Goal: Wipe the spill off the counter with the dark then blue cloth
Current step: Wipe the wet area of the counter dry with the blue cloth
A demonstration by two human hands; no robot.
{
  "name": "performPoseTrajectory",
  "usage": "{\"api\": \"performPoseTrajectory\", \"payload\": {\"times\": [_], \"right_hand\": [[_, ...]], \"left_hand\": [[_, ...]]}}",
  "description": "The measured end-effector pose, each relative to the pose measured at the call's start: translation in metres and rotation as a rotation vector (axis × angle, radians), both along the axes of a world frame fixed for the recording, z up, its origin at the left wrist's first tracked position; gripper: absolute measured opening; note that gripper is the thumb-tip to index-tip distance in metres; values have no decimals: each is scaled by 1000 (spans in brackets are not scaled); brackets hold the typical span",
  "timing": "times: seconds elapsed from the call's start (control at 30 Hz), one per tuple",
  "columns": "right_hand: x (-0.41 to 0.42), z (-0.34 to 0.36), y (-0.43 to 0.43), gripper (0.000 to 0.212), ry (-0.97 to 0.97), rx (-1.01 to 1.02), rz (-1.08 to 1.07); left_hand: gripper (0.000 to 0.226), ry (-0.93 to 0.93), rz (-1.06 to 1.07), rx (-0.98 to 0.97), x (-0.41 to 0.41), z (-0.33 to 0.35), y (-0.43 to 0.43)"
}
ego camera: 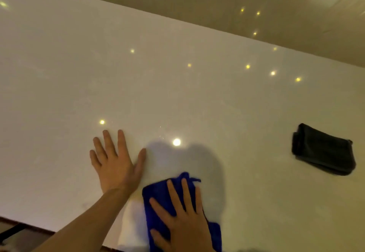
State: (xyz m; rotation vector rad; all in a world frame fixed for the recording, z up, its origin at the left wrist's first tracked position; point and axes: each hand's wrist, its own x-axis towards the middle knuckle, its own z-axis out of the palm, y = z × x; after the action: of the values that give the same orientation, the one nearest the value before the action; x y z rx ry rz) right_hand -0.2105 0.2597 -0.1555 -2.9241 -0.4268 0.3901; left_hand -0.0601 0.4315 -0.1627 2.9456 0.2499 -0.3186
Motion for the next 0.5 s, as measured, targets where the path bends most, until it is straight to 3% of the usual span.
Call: {"api": "performPoseTrajectory", "payload": {"times": [0.07,0.13,0.37,0.5], "right_hand": [[10,1,-26,81,0,17,144],[46,2,-51,76,1,70,138],[268,-4,-60,74,-74,-53,-424],[329,-8,-23,81,-61,-66,-519]], "left_hand": [[90,-4,-12,1,-1,0,1],[90,-8,-12,-9,0,-2,2],[85,-53,-3,-36,-1,-3,0],[85,-75,10,-30,-1,-5,-2]]}}
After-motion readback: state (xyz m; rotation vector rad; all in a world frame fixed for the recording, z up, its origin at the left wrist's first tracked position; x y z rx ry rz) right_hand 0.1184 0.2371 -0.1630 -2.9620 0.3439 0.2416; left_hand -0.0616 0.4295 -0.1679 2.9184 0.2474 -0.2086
